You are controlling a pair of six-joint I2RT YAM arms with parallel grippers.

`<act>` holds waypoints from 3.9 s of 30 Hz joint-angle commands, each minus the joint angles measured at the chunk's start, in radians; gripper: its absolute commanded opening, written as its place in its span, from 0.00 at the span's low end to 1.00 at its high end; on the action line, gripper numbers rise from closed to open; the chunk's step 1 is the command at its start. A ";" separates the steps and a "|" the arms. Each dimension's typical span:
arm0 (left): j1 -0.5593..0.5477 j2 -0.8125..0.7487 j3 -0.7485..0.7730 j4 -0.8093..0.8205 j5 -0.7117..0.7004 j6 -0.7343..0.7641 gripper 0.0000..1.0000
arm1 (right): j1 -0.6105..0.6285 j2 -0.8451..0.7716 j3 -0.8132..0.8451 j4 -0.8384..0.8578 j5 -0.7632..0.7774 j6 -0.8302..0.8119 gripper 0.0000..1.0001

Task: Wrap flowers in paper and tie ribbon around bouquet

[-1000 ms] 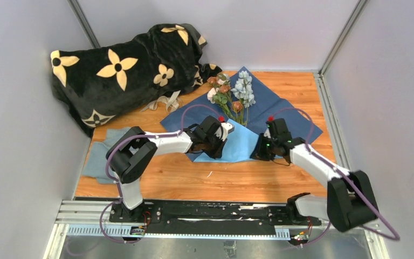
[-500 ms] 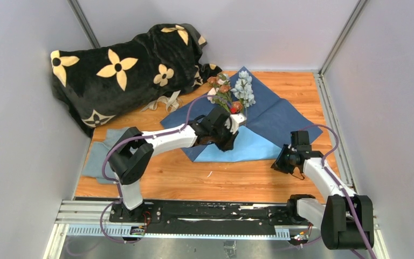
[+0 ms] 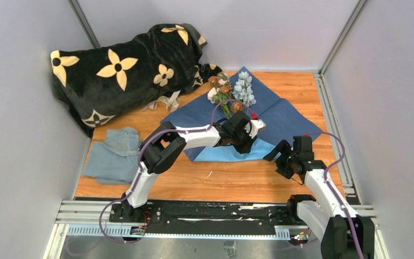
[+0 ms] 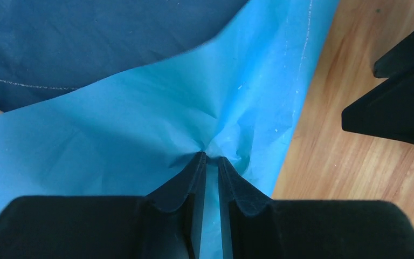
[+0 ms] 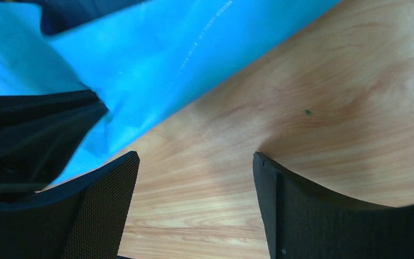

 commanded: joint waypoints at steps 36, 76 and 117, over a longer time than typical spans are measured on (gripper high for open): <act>0.092 0.092 0.147 -0.156 -0.084 0.040 0.47 | 0.437 0.235 0.297 -0.143 0.629 -0.326 0.00; 0.602 -0.365 -0.149 -0.006 0.474 -0.384 1.00 | 0.976 0.817 0.485 0.151 0.697 -0.824 0.00; 0.553 -0.049 -0.159 -0.079 0.172 -0.225 0.00 | 0.519 0.549 0.471 0.332 -0.211 -0.639 0.14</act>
